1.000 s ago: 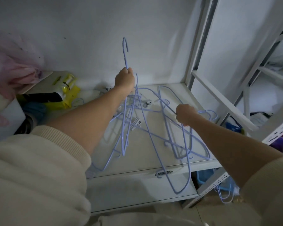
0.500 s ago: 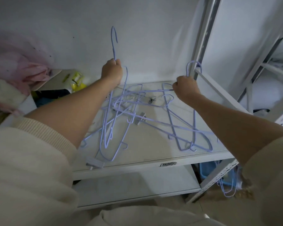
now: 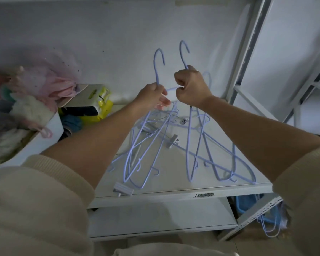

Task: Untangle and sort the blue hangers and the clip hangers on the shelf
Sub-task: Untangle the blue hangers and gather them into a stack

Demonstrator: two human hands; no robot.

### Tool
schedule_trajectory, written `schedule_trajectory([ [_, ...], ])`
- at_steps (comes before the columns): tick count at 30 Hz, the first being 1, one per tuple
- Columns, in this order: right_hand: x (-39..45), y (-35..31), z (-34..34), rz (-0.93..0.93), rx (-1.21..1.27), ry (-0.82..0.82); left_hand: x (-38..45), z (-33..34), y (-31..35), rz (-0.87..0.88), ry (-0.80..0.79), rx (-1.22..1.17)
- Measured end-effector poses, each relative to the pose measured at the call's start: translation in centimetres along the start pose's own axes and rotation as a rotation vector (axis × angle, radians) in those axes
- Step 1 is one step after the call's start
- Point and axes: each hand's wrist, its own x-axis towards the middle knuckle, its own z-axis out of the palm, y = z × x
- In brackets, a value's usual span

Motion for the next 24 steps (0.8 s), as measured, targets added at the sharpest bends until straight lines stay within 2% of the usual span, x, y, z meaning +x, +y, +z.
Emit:
schedule_trajectory([
  [3, 0.7, -2.0, 1.8, 0.038, 0.115, 0.036, -0.6, 0.9, 0.0, -0.009, -0.108, -0.089],
  [6, 0.7, -3.5, 3.8, 0.131, 0.204, 0.029, -0.7, 1.8, 0.0, -0.01, -0.068, -0.094],
  [12, 1.3, -5.4, 5.3, 0.318, 0.335, 0.033, -0.9, 0.5, -0.9, 0.015, -0.012, -0.274],
  [15, 1.7, -5.7, 5.0, 0.295, 0.332, -0.002, -0.9, 0.7, -0.9, -0.011, -0.007, -0.391],
  [19, 1.4, -4.4, 4.5, 0.189, 0.274, -0.017, 0.0, 0.0, -1.1, -0.002, 0.094, -0.334],
  [24, -0.3, -1.6, 2.6, 0.317, 0.225, -0.014, 1.0, -0.3, -1.3, -0.083, 0.141, -0.378],
])
